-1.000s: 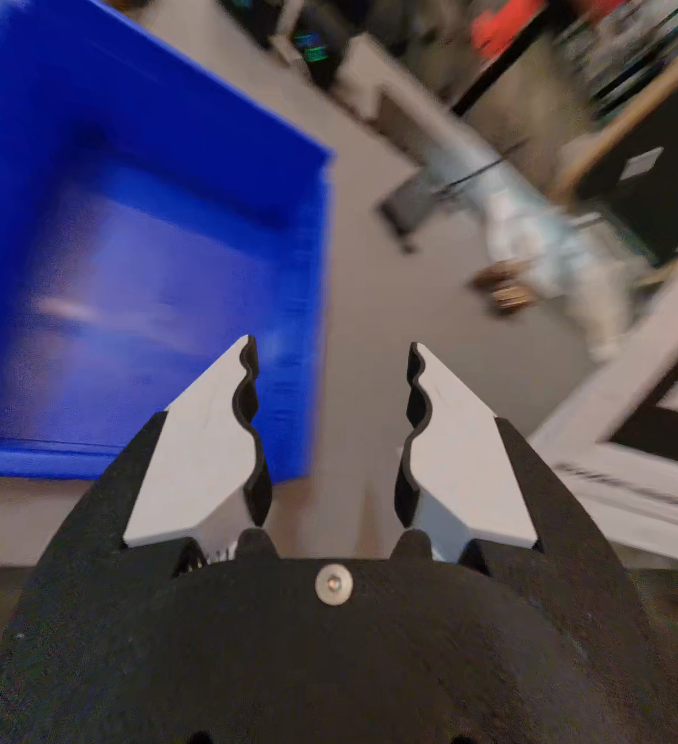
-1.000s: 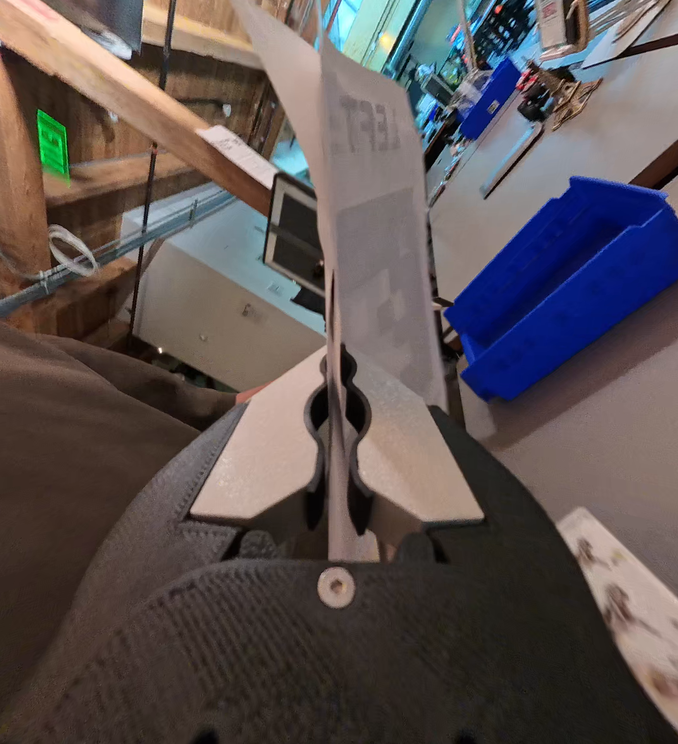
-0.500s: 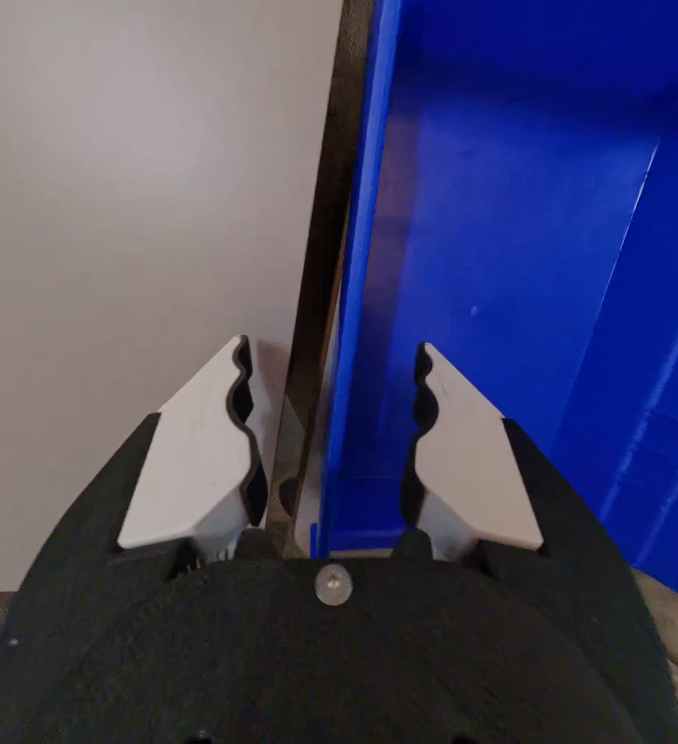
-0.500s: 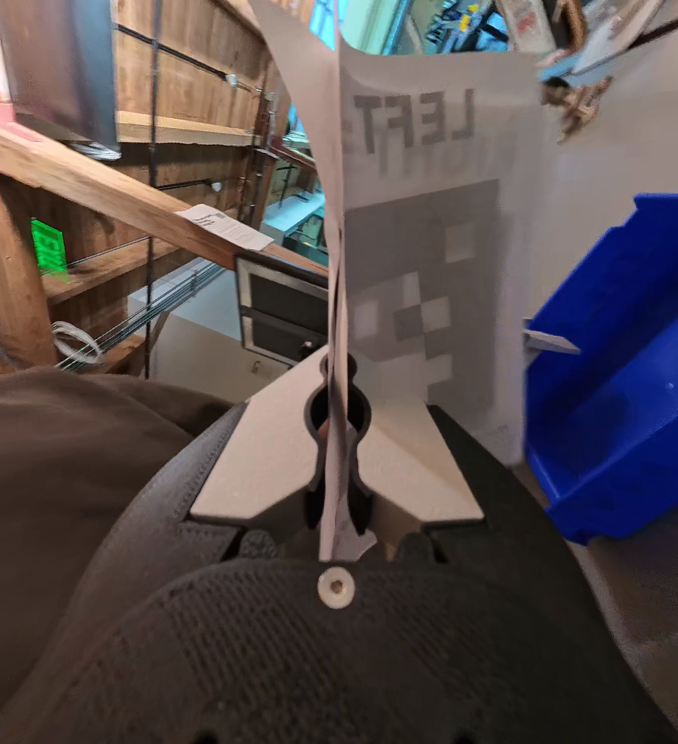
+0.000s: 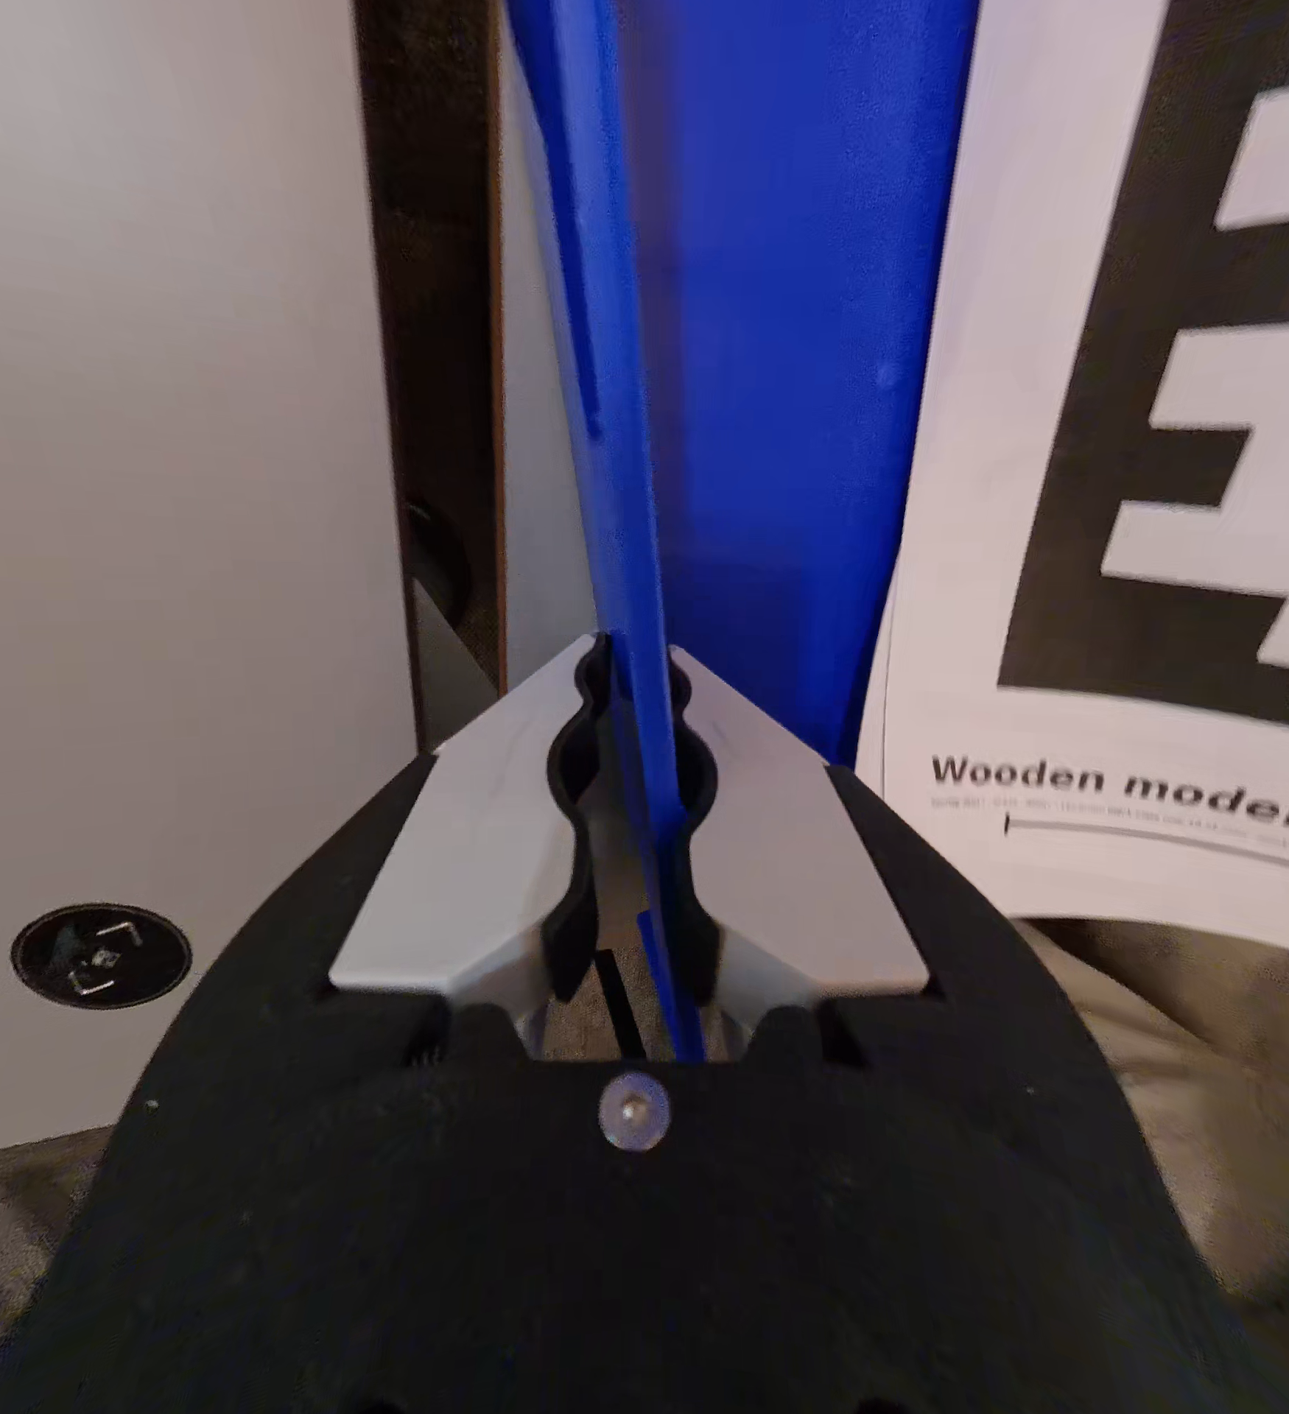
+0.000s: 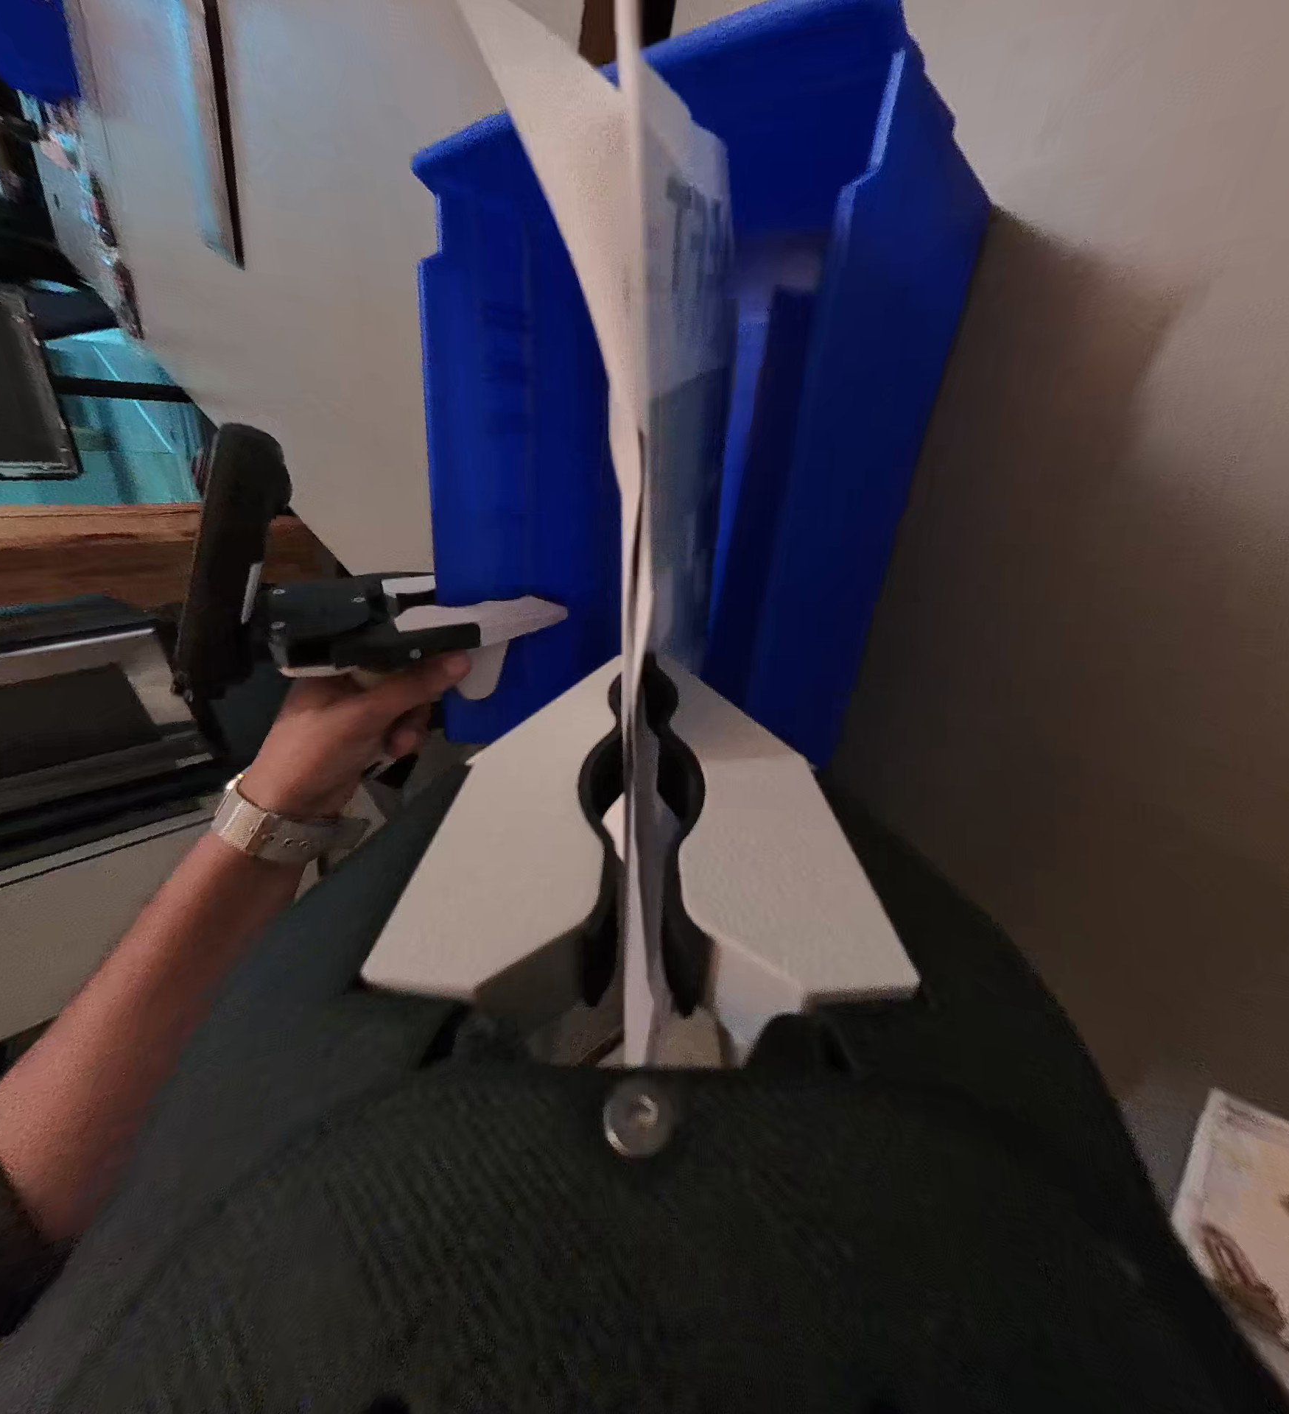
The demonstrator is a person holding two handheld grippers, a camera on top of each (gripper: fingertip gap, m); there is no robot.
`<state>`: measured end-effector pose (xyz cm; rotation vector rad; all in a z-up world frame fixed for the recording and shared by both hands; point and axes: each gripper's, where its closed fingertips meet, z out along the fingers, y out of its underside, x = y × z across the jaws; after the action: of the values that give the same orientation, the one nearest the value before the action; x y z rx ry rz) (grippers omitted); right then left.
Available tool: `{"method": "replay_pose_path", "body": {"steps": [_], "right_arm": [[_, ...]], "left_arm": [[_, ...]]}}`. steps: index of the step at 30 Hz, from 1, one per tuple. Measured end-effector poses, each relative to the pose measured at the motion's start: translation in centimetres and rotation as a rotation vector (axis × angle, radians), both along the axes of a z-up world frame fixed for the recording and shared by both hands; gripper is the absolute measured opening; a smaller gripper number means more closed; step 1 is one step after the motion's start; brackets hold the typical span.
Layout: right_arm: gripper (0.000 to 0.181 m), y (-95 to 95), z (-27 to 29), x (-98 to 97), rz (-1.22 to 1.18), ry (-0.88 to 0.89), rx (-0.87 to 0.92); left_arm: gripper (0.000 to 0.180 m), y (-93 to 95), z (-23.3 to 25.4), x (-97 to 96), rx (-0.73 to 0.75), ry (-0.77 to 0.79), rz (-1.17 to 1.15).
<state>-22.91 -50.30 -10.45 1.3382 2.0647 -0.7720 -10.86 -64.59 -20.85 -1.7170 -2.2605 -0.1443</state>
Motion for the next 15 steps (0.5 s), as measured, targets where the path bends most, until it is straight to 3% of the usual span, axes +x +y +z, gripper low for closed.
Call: {"method": "replay_pose_path", "body": {"steps": [5, 6, 9, 15], "right_arm": [[0.0, -2.9, -0.8, -1.0, 0.027, 0.017, 0.025], [0.007, -2.8, -1.4, -1.2, 0.049, 0.034, 0.057], [0.037, -1.6, -1.2, -1.5, 0.098, 0.078, 0.062], [0.042, 6.9, 3.9, -1.4, -0.006, 0.24, -0.07]], "left_arm": [[0.021, 1.4, -0.9, 0.5, 0.038, -0.062, -0.033], [0.022, 1.5, -1.3, 0.8, 0.037, -0.081, -0.031], [0.004, 0.7, -1.6, 1.0, -0.04, -0.095, -0.053], [0.0, 1.8, -0.5, 2.4, -0.019, -0.104, -0.083]]}}
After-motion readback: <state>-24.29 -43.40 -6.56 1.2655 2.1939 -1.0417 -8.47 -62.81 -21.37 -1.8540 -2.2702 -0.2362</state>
